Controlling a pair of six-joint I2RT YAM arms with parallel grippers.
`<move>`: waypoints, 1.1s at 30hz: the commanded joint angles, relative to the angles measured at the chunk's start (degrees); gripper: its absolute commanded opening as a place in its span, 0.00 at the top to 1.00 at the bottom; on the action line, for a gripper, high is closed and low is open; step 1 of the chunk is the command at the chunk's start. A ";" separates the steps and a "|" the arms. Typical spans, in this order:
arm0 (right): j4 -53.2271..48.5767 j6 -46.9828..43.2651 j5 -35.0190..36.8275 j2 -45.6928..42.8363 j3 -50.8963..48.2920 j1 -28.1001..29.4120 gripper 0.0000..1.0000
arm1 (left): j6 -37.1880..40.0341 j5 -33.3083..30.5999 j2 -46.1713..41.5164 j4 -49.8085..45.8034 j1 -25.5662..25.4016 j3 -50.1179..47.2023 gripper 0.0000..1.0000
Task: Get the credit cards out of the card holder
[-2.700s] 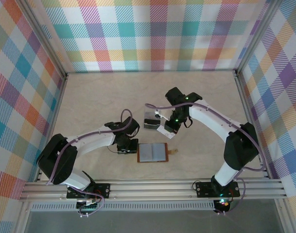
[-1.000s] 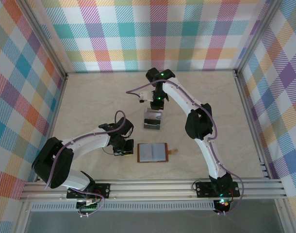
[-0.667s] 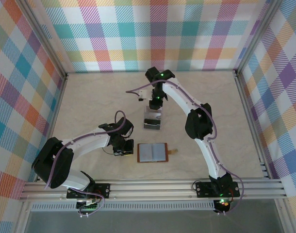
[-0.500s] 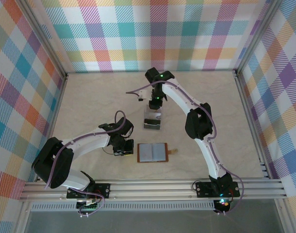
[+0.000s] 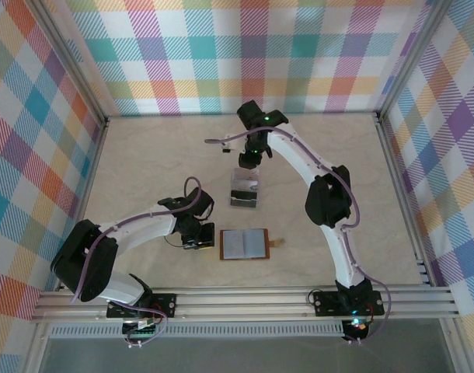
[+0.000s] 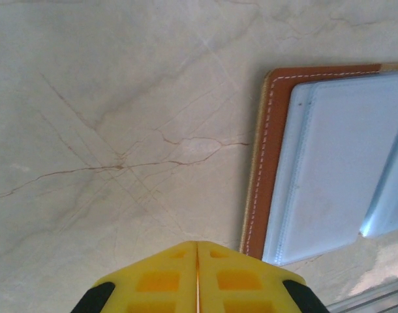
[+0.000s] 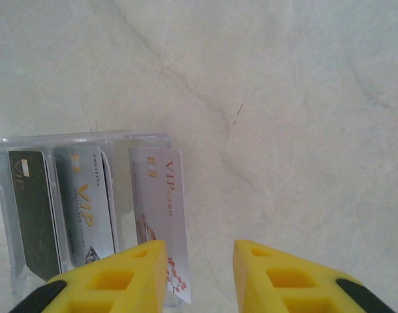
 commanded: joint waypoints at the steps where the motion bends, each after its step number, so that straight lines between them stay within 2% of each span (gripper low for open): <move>1: 5.77 4.23 -2.32 -3.10 -3.06 -0.73 0.65 | -0.53 1.63 -1.22 0.95 0.76 -1.05 0.91; 5: 9.09 6.64 0.99 -1.83 -3.30 -0.91 0.64 | -0.53 1.68 -0.94 1.19 0.76 -0.90 0.91; 11: 9.26 4.72 3.82 1.85 -2.96 -1.09 0.63 | -0.57 1.66 -1.80 1.11 0.76 -1.84 0.91; 26: 6.03 4.25 -1.93 3.61 -3.78 -1.09 0.61 | -0.86 1.61 -1.73 1.26 0.77 -2.17 0.91; 33: 8.77 8.23 -2.77 -1.04 -6.13 -1.09 0.61 | -0.89 1.83 -1.93 1.45 0.80 -1.86 0.91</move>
